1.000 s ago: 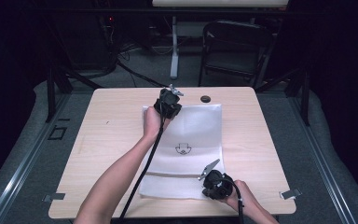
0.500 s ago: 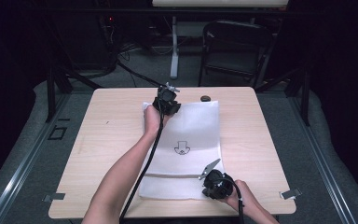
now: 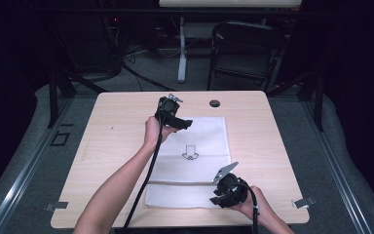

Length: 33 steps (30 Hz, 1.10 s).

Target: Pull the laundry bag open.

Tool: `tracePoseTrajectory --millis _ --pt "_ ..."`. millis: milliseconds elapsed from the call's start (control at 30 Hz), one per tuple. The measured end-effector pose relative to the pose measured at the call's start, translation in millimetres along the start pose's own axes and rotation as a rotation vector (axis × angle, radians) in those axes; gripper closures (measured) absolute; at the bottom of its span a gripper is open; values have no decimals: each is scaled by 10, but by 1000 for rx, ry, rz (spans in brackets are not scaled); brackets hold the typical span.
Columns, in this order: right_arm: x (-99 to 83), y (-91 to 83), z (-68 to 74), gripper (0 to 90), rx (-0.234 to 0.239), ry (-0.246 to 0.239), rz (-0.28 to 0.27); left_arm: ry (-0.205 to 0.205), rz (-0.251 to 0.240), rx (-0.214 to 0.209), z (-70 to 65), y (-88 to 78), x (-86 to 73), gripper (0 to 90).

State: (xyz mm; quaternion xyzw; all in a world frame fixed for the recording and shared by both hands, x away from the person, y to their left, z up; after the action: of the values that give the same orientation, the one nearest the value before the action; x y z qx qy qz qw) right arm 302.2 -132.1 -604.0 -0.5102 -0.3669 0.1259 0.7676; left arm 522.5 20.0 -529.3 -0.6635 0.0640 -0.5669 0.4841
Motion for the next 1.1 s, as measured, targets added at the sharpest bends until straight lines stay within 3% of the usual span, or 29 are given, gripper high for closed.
tracePoseTrajectory --millis 100,233,333,533,633,733,867,1100 --pt "7 -73 -51 458 -7 35 -23 28 2 -21 -105 -84 -101 150" --pt "14 -166 -162 278 -23 67 -42 32 -10 -39 -224 -204 -243 131" --pt "19 -215 -224 197 -32 100 -58 22 -23 -55 -304 -298 -354 104" --pt "10 -307 -313 66 -66 103 -59 48 -15 -70 -502 -461 -578 88" --pt "-20 -338 -368 33 -71 123 -52 46 -14 -88 -593 -524 -669 75" --pt "-23 -386 -411 18 -78 142 -78 71 -1 -97 -676 -588 -741 67" --pt "-25 -428 -461 21 -90 136 -84 102 -6 -95 -761 -649 -784 57" --pt "-49 -444 -510 54 -102 139 -103 109 -13 -116 -859 -649 -842 58"
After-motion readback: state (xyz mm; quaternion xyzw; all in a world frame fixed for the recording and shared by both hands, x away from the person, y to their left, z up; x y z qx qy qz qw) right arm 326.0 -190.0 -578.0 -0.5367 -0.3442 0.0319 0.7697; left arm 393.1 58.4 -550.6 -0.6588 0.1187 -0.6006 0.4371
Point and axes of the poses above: each handheld gripper's, and its own axes: y roughly forward along the jaws, x roughly out of its top, z roughly to its left, the point moved 8 cm from there along y, roughly forward along the jaws, and after that the axes turned 14 degrees about y, right-handed, at the moved point
